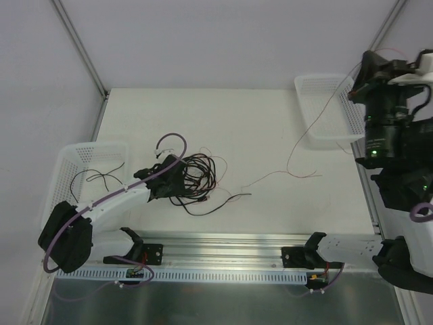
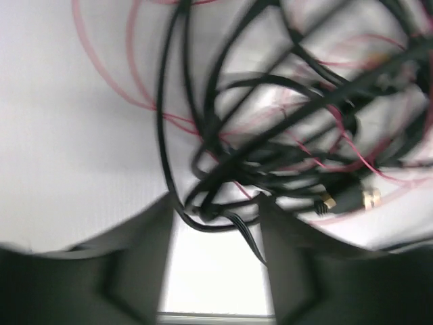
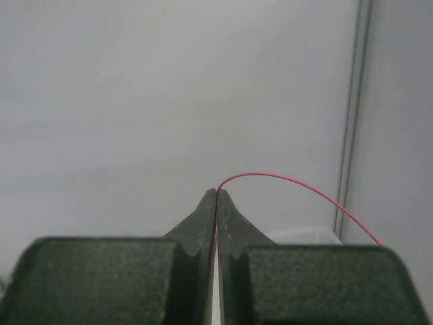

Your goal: Untangle the cables

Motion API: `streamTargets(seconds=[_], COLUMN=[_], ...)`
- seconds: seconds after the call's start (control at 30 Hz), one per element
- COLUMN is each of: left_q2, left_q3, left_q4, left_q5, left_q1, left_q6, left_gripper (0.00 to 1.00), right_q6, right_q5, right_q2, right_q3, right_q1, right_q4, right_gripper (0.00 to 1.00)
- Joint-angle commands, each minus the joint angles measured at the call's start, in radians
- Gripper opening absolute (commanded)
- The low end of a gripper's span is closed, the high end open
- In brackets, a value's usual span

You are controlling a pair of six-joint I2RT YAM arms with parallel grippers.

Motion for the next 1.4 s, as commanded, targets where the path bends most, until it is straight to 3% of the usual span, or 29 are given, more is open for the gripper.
streamTargets(seconds=[0.0, 0.07, 0.2, 0.3, 0.5, 0.63, 0.8, 0.9, 1.0, 1.1, 1.2, 1.23, 1.37], left_q2=[-0.124, -0.158, -0.211, -0.205, -0.125, -0.047, 0.007, 0.001, 0.019, 0.048, 0.110, 0.127, 0.228], left_q3=[0.047, 0.065, 0.081, 0.093, 0.119, 0.191, 0.227, 0.213, 0.217, 0.237, 0.263, 0.262, 0.269], left_q4=[0.049, 0.093, 0.179, 0.226, 0.323, 0.337, 0.310, 0.325, 0.319, 0.302, 0.277, 0.270, 0.268], left_q5=[0.054, 0.096, 0.222, 0.288, 0.374, 0.408, 0.252, 0.351, 0.350, 0.325, 0.232, 0.216, 0.158], left_q1=[-0.074, -0.111, -0.151, -0.193, -0.261, -0.299, -0.301, -0.318, -0.371, -0.404, -0.418, -0.425, -0.476], left_q6=[0.091, 0.148, 0.229, 0.286, 0.416, 0.490, 0.438, 0.461, 0.528, 0.473, 0.232, 0.079, -0.180], left_gripper=[0.60, 0.81, 0.94, 0.96, 0.96, 0.96, 0.95, 0.96, 0.97, 0.96, 0.91, 0.89, 0.80], right_q6=[0.214, 0.302, 0.500, 0.628, 0.787, 0.823, 0.867, 0.870, 0.869, 0.858, 0.853, 0.853, 0.866], right_q5=[-0.025, -0.052, -0.083, -0.108, -0.226, -0.284, -0.324, -0.371, -0.414, -0.434, -0.444, -0.451, -0.473], right_q2=[-0.009, -0.017, -0.062, -0.084, -0.110, -0.092, -0.029, -0.046, -0.070, -0.087, -0.121, -0.132, -0.185], right_q3=[-0.169, -0.231, -0.430, -0.607, -0.887, -0.935, -0.961, -0.984, -0.980, -0.945, -0.918, -0.915, -0.917], right_q1=[-0.001, -0.006, -0.018, -0.053, -0.239, -0.334, -0.454, -0.478, -0.495, -0.497, -0.495, -0.495, -0.495], right_q4=[-0.146, -0.259, -0.364, -0.407, -0.409, -0.457, -0.547, -0.547, -0.559, -0.596, -0.620, -0.623, -0.626], right_gripper=[0.01, 0.01, 0.01, 0.01, 0.01, 0.01, 0.01, 0.01, 0.01, 0.01, 0.01, 0.01, 0.01])
